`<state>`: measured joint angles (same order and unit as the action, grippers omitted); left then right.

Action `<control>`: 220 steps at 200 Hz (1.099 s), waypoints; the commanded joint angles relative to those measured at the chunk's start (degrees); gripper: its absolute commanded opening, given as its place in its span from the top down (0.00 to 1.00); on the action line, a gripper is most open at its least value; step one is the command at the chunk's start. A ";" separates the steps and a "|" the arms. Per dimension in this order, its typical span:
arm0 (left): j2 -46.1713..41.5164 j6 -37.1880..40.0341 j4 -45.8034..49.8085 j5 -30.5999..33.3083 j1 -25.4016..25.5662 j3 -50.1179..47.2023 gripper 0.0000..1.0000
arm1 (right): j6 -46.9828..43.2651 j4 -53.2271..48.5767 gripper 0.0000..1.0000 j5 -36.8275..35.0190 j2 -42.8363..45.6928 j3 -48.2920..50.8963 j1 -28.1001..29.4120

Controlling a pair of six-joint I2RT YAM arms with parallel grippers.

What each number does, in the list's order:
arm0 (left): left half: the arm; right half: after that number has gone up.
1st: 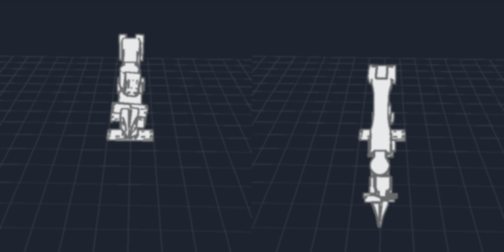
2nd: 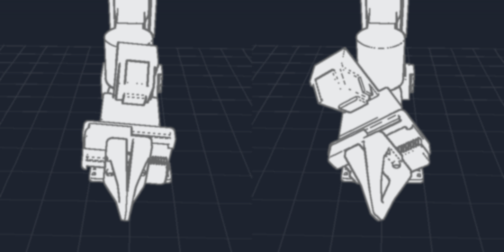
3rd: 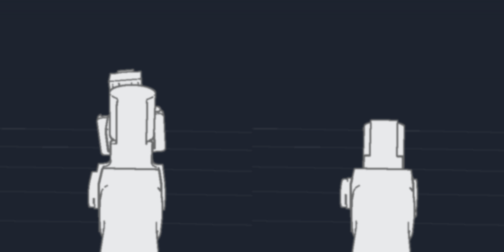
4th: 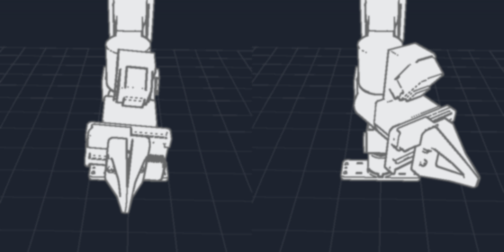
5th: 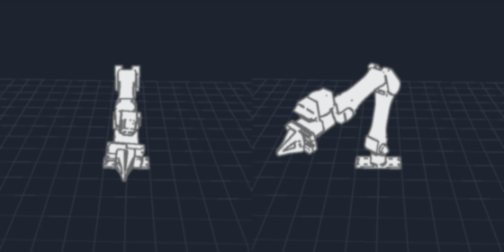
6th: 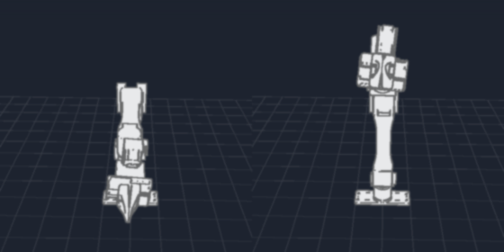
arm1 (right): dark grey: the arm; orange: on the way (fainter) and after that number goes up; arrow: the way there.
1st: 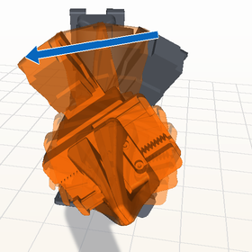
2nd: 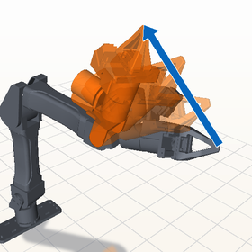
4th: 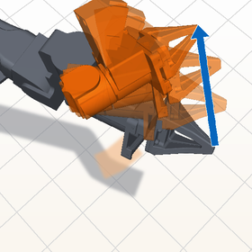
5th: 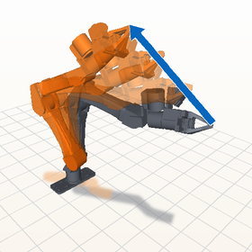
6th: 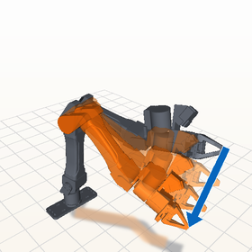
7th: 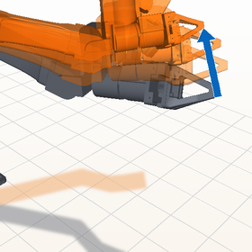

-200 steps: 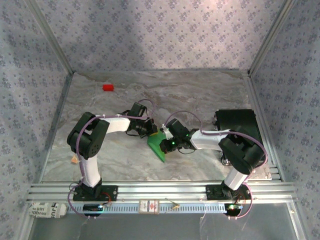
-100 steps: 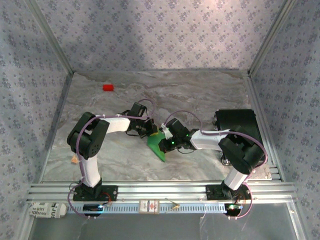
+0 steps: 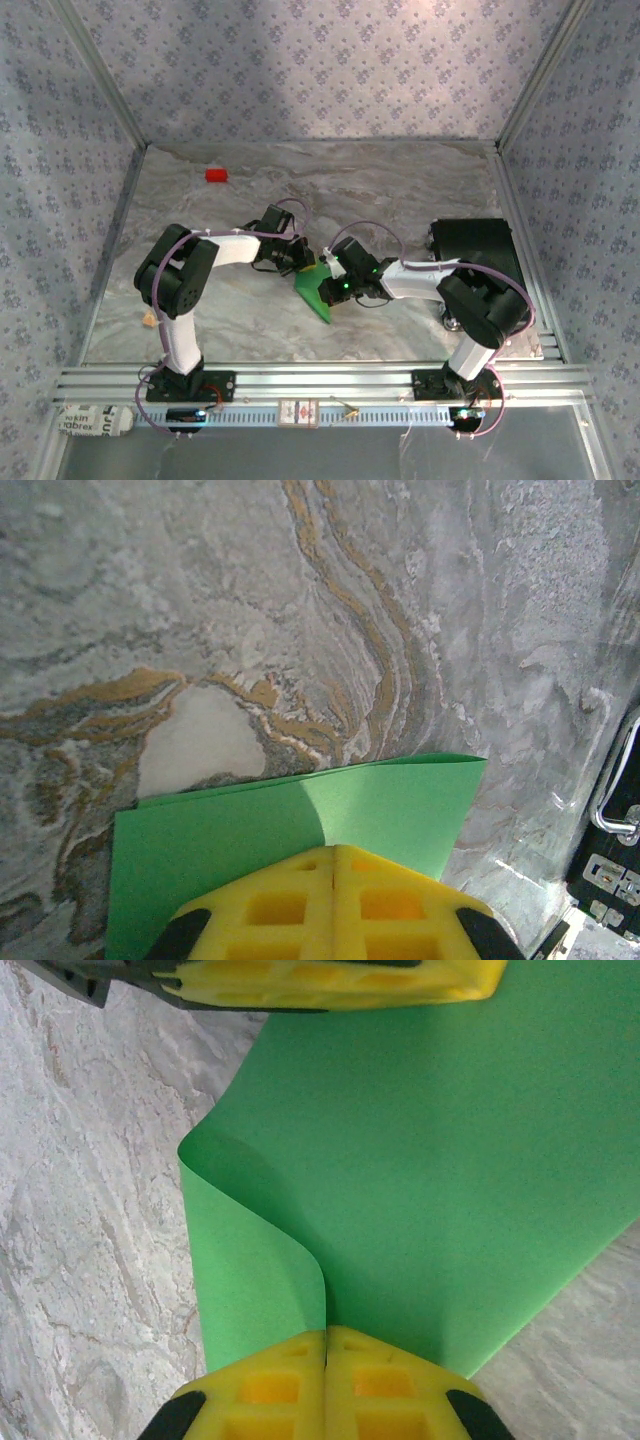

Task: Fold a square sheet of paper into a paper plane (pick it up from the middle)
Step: Third fold the triangle at the center of the table.

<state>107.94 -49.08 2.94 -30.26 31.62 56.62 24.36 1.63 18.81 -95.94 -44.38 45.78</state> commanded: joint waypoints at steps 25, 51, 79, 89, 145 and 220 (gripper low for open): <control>0.68 -0.10 2.77 0.73 0.65 -1.47 0.97 | -0.67 -2.13 0.96 -0.81 0.77 0.15 0.36; 0.60 0.04 2.92 0.69 0.67 -1.47 0.97 | -0.72 -2.58 0.96 -0.09 0.97 -0.16 0.54; 0.47 0.04 2.94 0.77 0.71 -1.55 0.97 | -0.63 -3.09 0.96 0.22 1.85 -0.17 0.78; 0.51 -0.03 2.91 0.82 0.64 -1.68 0.97 | -0.79 -3.66 0.96 -0.11 2.07 -0.18 0.80; 0.51 -0.05 2.69 0.81 0.64 -1.82 0.97 | -0.89 -3.39 0.96 -0.76 1.95 -0.22 0.80; 0.69 -0.10 2.60 0.82 0.69 -1.86 0.97 | -0.98 -3.36 0.96 -1.40 0.02 -1.23 0.71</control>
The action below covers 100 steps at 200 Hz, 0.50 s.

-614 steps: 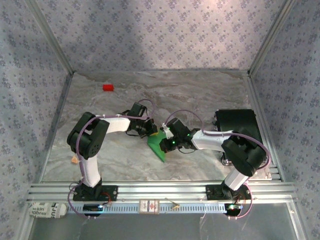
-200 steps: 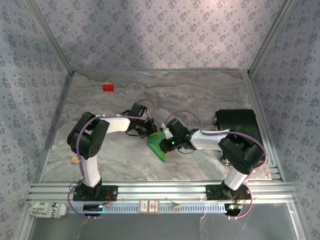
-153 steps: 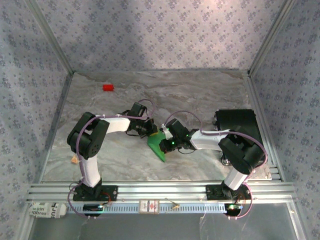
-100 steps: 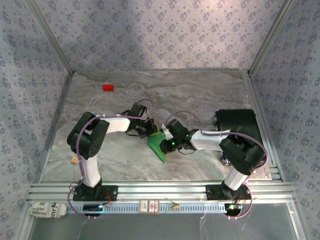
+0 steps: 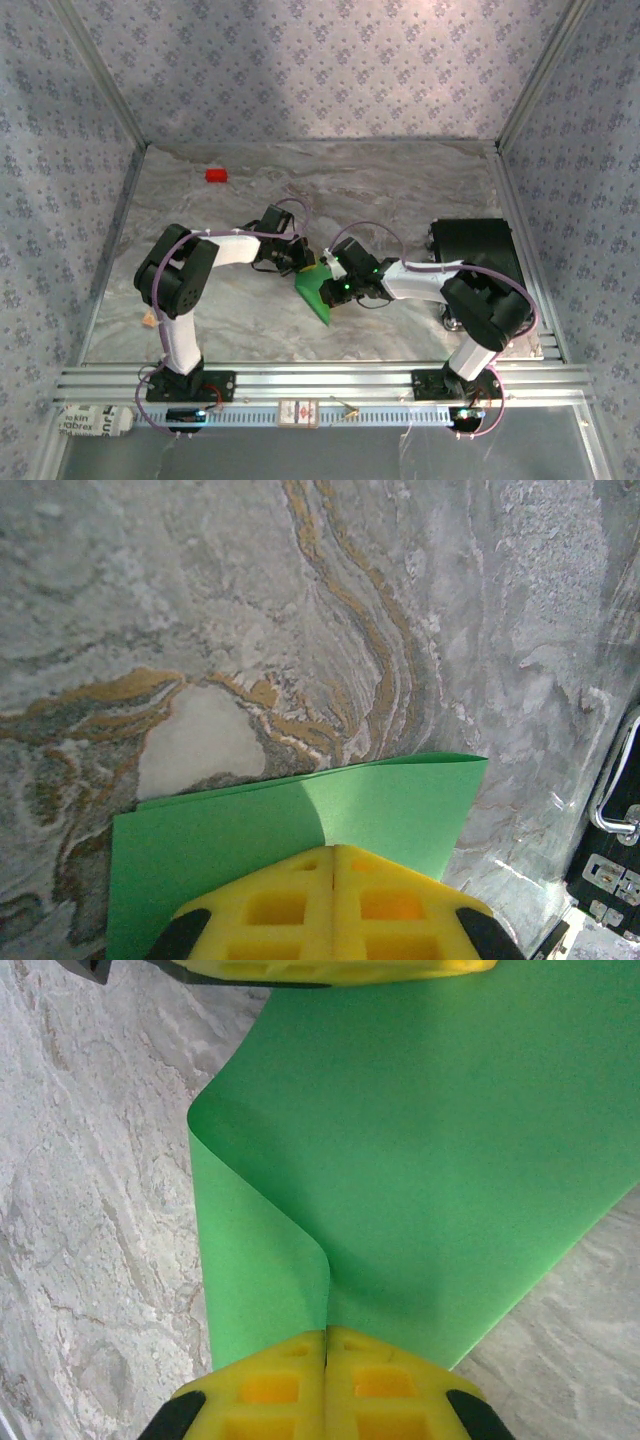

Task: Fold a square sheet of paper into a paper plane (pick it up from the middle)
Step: Third fold the triangle at the center of the table.

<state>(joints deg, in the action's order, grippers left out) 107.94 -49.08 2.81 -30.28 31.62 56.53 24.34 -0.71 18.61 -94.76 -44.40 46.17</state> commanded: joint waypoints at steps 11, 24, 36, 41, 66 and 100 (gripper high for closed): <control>0.68 -0.05 2.63 0.80 0.71 -1.79 0.97 | -0.96 -1.02 0.96 -1.47 -1.21 -1.19 0.32; 0.74 -0.05 2.64 0.73 0.65 -1.82 0.97 | -1.02 -0.91 0.96 -1.47 -1.21 -1.21 0.32; 0.74 -0.05 2.64 0.70 0.65 -1.78 0.97 | -1.05 -0.93 0.96 -1.47 -1.25 -1.34 0.23; 0.78 -0.05 2.62 0.70 0.65 -1.78 0.97 | -1.05 -1.04 0.96 -1.48 -1.33 -1.40 0.23; 0.78 -0.09 2.64 0.69 0.69 -1.78 0.97 | -1.14 -1.04 0.96 -1.38 -1.39 -1.65 0.23; 0.69 -0.05 2.62 0.75 0.65 -1.78 0.97 | -1.06 -0.98 0.96 -1.21 -1.72 -1.50 0.14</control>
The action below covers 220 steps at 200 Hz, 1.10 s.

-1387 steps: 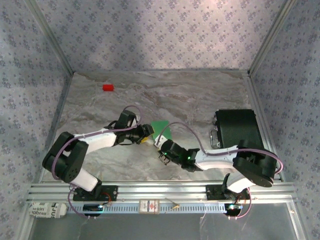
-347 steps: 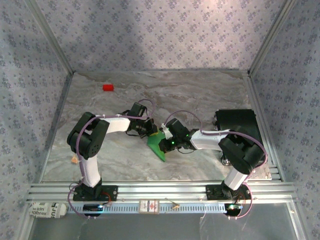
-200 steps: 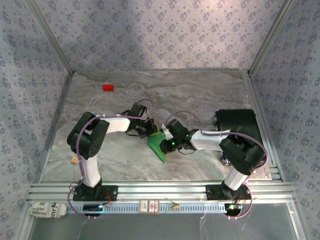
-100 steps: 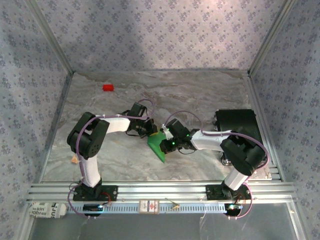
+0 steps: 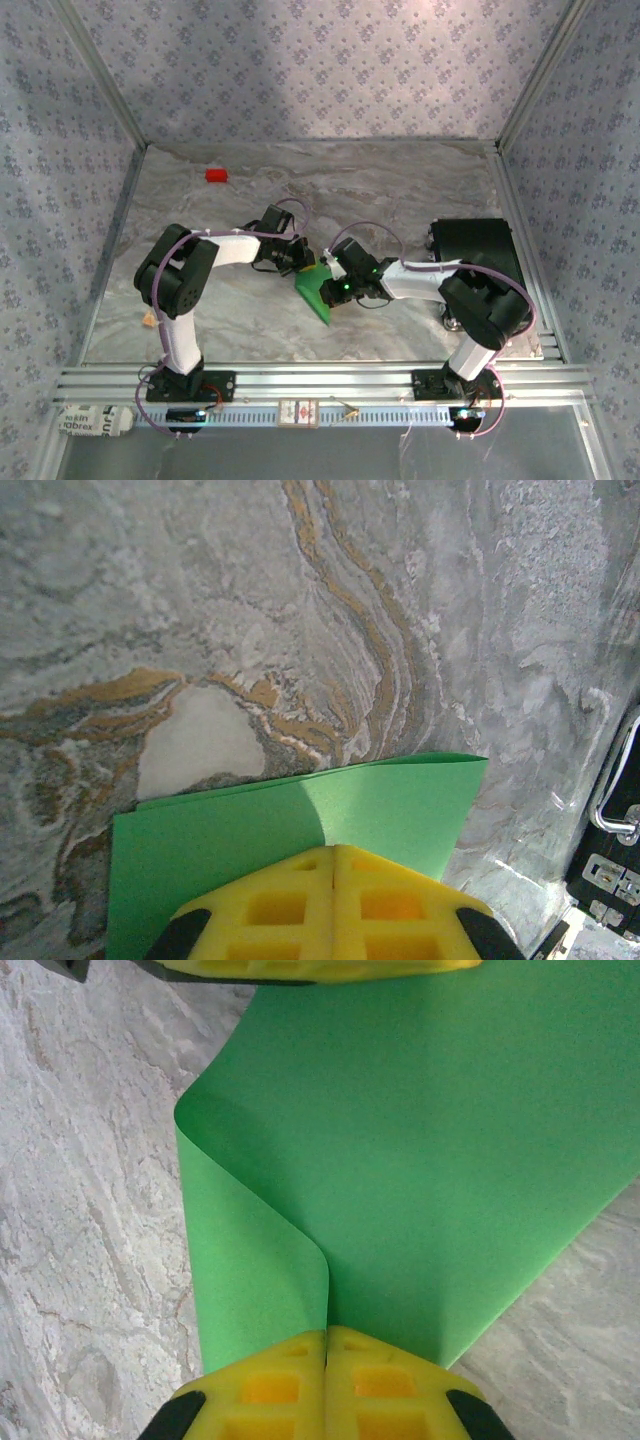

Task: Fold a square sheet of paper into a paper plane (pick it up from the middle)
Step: Third fold the triangle at the center of the table.

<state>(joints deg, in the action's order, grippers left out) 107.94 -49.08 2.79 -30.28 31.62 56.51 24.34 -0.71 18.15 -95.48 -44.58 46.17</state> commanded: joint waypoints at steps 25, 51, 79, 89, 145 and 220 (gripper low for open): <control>0.73 -0.17 2.53 0.68 0.69 -1.76 0.97 | -0.90 -0.82 0.96 -0.90 -0.91 -1.04 0.14; 0.78 -0.23 2.39 0.66 0.64 -1.84 0.97 | -0.93 -0.75 0.96 -0.83 -1.12 -0.95 0.15; 0.69 -0.23 2.49 0.63 0.68 -1.84 0.97 | -0.87 -0.93 0.96 -1.01 -1.57 -0.87 0.14; 0.61 -0.23 2.48 0.63 0.65 -1.78 0.97 | -0.79 -0.95 0.96 -0.99 -1.58 -0.77 0.15; 0.34 -0.58 2.16 0.40 0.71 -1.06 0.97 | -0.43 -0.43 0.96 -1.12 -1.94 0.34 0.15; -2.35 0.97 5.11 1.59 0.44 2.55 0.87 | -0.37 -0.07 0.96 -1.15 -2.08 0.57 0.06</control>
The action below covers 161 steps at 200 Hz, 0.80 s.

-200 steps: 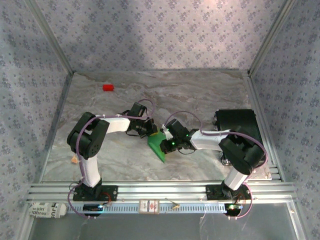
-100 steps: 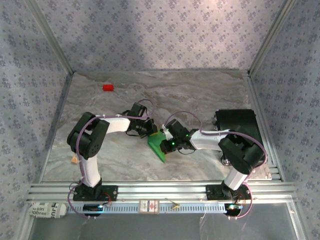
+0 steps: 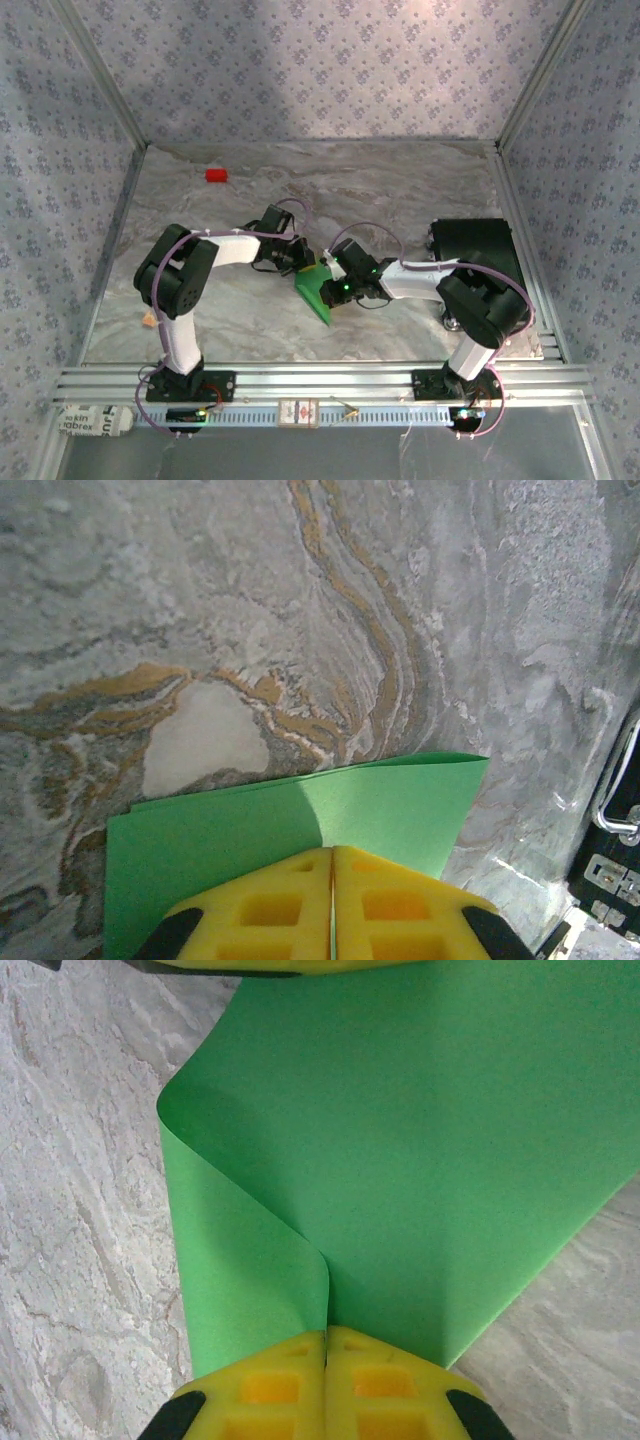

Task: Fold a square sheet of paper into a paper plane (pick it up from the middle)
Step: Third fold the triangle at the center of the table.

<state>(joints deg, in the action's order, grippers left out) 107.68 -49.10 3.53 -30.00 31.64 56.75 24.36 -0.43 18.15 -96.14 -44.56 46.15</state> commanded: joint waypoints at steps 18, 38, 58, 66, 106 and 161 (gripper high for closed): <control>-2.94 1.42 5.57 1.84 0.21 3.58 0.82 | -0.37 -0.16 0.96 -1.09 -1.58 0.65 0.08; -4.31 1.60 6.38 2.66 0.03 4.28 0.74 | -0.37 0.05 0.96 -1.01 -1.68 0.70 0.06; -5.82 1.47 6.99 3.46 -0.17 4.11 0.67 | -0.28 0.14 0.96 -1.01 -1.69 0.70 0.08; -6.60 1.30 7.25 3.92 -0.15 3.81 0.66 | -0.20 0.21 0.96 -1.00 -1.70 0.70 0.03; -13.90 -3.99 2.95 5.45 -0.20 -3.19 0.78 | -0.39 -0.01 0.96 -1.01 -1.63 0.79 -0.05; -22.96 -18.83 -18.47 3.32 2.83 -20.06 1.00 | -0.45 -0.26 0.96 -1.10 -1.41 1.05 -0.44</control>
<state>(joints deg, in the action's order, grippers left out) 86.91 -59.68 -3.64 -25.74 32.67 42.02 24.36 0.82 18.17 -96.55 -44.49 46.11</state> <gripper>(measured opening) 0.047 0.052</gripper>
